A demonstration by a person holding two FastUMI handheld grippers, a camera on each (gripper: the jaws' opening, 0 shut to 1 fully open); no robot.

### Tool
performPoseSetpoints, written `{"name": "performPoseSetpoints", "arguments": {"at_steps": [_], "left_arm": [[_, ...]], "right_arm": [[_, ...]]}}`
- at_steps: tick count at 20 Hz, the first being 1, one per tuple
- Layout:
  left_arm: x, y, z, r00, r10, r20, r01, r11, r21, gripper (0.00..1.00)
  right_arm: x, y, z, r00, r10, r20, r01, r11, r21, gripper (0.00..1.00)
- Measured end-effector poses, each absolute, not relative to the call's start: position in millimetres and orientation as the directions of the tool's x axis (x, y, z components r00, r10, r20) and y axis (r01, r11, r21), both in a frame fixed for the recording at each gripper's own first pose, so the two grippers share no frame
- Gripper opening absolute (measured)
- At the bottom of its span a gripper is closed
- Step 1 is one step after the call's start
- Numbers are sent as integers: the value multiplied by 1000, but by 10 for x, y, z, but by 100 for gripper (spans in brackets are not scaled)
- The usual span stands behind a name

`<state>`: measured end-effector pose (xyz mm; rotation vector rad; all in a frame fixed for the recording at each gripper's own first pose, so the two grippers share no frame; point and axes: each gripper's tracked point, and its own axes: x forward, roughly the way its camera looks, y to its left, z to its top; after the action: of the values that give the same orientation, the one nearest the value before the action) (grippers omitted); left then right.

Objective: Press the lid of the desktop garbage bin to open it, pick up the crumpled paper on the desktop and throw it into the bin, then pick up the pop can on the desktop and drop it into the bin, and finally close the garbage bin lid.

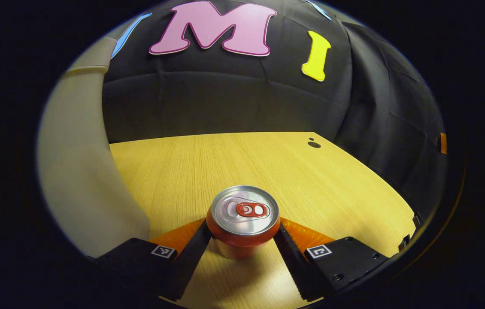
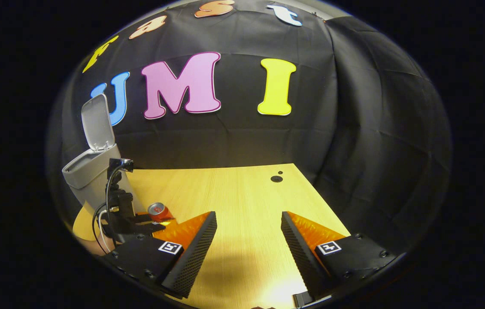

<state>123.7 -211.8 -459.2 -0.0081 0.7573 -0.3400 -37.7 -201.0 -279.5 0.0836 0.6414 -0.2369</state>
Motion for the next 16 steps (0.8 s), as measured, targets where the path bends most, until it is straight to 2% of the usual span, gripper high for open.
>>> {"name": "performPoseSetpoints", "arguments": {"at_steps": [3, 6, 9, 16], "left_arm": [[1228, -2173, -4550, 671, -317, -670, 315, 940, -129, 90], [1283, -2255, -4300, 692, -333, -641, 343, 932, -115, 90], [1349, -2379, -3792, 725, -366, -583, 379, 919, -107, 89], [1442, -2504, -2287, 808, -467, -359, 449, 883, -138, 88]], "right_arm": [[-404, -2011, -2804, 769, -187, -612, 238, 971, 3, 98], [-368, -2060, -2680, 791, -203, -577, 248, 969, 0, 98], [-343, -2117, -2615, 793, -211, -572, 259, 966, 3, 98], [-323, -2059, -2299, 821, -210, -530, 246, 969, -3, 98]]}}
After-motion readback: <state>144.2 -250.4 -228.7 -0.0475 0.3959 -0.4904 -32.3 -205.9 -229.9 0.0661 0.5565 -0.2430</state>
